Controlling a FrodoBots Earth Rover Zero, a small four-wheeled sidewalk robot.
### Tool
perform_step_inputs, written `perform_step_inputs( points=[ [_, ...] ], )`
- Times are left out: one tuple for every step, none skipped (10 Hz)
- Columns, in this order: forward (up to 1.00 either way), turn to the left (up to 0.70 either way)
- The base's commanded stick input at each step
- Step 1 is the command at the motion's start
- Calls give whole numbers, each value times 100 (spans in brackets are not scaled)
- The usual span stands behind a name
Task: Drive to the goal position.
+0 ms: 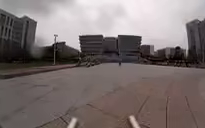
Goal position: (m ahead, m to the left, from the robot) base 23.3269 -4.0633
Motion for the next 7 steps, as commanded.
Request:
perform_step_inputs(
  points=[
    [100, 0],
    [100, 0],
    [100, 0],
    [100, 0],
    [100, 0],
    [100, 0],
    [100, 0]
  ],
)
